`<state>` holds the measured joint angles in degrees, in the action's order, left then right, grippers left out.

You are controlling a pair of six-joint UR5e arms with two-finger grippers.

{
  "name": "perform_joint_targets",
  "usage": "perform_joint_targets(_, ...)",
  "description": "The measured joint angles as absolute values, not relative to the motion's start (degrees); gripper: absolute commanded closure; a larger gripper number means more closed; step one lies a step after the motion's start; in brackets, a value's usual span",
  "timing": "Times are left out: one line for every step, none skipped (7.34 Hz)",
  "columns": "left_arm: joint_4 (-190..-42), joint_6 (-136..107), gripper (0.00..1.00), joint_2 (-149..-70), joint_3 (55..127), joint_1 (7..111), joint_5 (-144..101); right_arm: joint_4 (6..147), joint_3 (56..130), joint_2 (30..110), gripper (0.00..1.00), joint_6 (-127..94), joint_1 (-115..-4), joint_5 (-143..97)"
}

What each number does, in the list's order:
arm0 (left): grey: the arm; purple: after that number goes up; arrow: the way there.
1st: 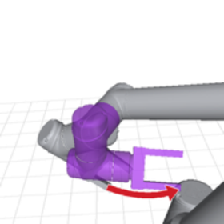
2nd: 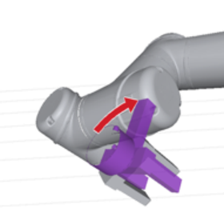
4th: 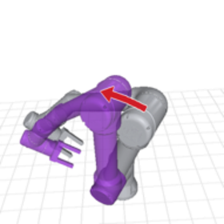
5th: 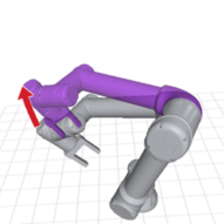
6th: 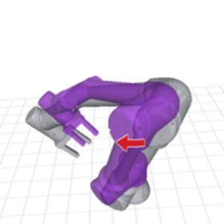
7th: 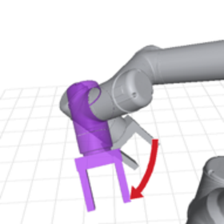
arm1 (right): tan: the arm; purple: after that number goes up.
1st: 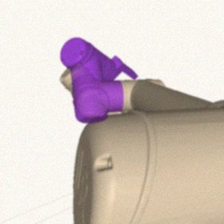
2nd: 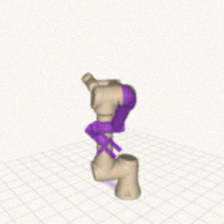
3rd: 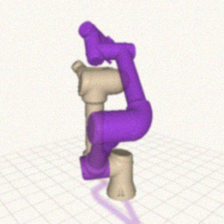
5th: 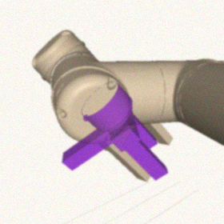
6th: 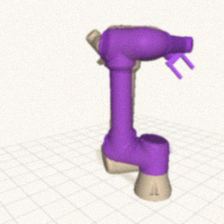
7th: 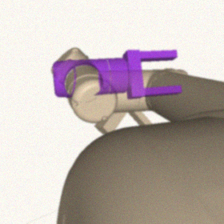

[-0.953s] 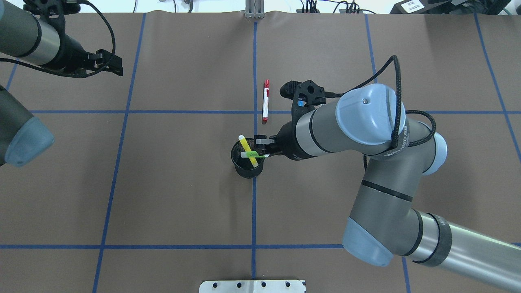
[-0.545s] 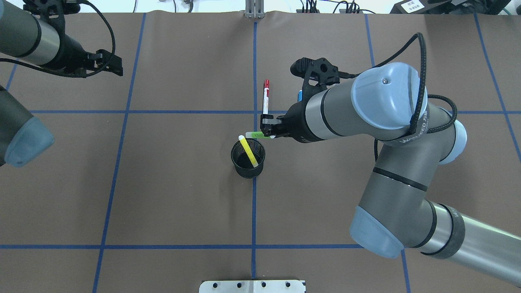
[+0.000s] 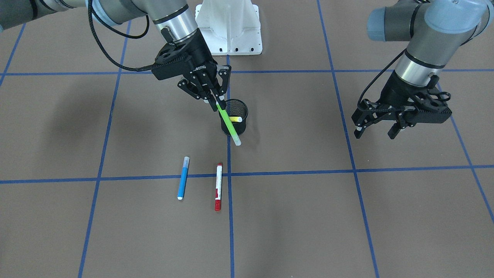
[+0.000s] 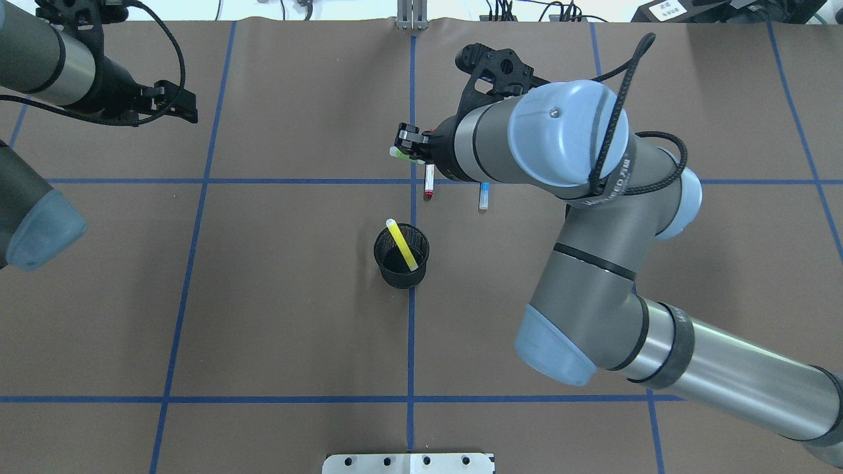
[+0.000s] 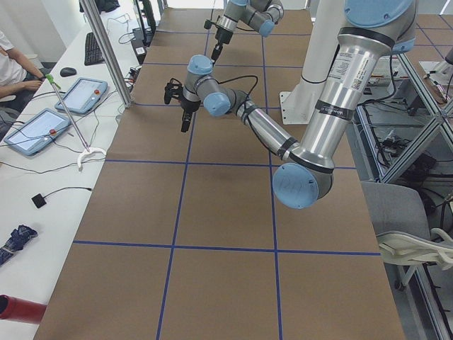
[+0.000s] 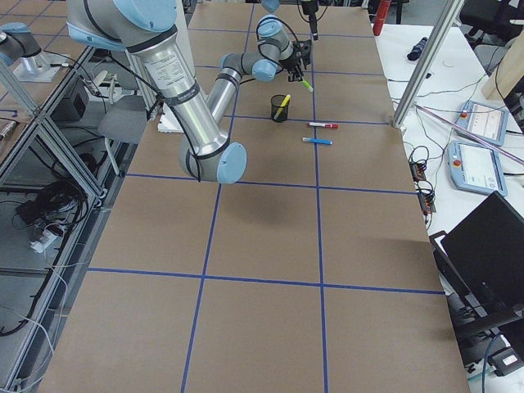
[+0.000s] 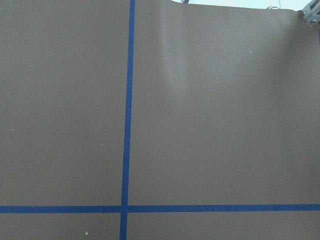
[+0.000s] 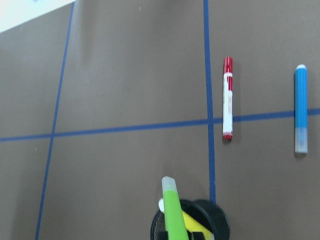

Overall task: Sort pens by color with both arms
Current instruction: 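Lift the green highlighter out of the cup with the right gripper, then lower the green highlighter beside the red-capped marker and release it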

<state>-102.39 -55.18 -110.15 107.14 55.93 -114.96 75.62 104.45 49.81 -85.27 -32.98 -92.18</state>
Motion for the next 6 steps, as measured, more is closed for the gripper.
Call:
perform_joint_targets(-102.39, -55.24, 0.00, -110.14, 107.21, 55.96, -114.96, 75.60, 99.92, 46.67, 1.00, -88.89, -32.10, -87.15)
perform_joint_targets(-102.39, -55.27, 0.00, -110.13, 107.27, 55.97, -114.96, 75.63, 93.75, 42.34, 1.00, -93.28, -30.70, -80.82)
perform_joint_targets(-102.39, -55.28, 0.00, -110.13, 107.35, 55.98, -114.96, 75.68, 87.78, 38.53, 1.00, -97.16, -29.30, -74.93)
perform_joint_targets(-102.38, -55.28, 0.00, -110.13, 107.45, 55.98, -114.96, 75.69, 83.65, 36.55, 1.00, -99.20, -28.06, -70.37)
perform_joint_targets(-102.34, -55.28, 0.00, -110.13, 107.55, 55.98, -114.96, 75.72, 80.62, 35.59, 1.00, -100.23, -26.90, -66.30)
perform_joint_targets(-102.32, -55.28, 0.00, -110.13, 107.61, 55.99, -114.96, 75.79, 78.07, 34.82, 1.00, -100.85, -25.97, -62.95)
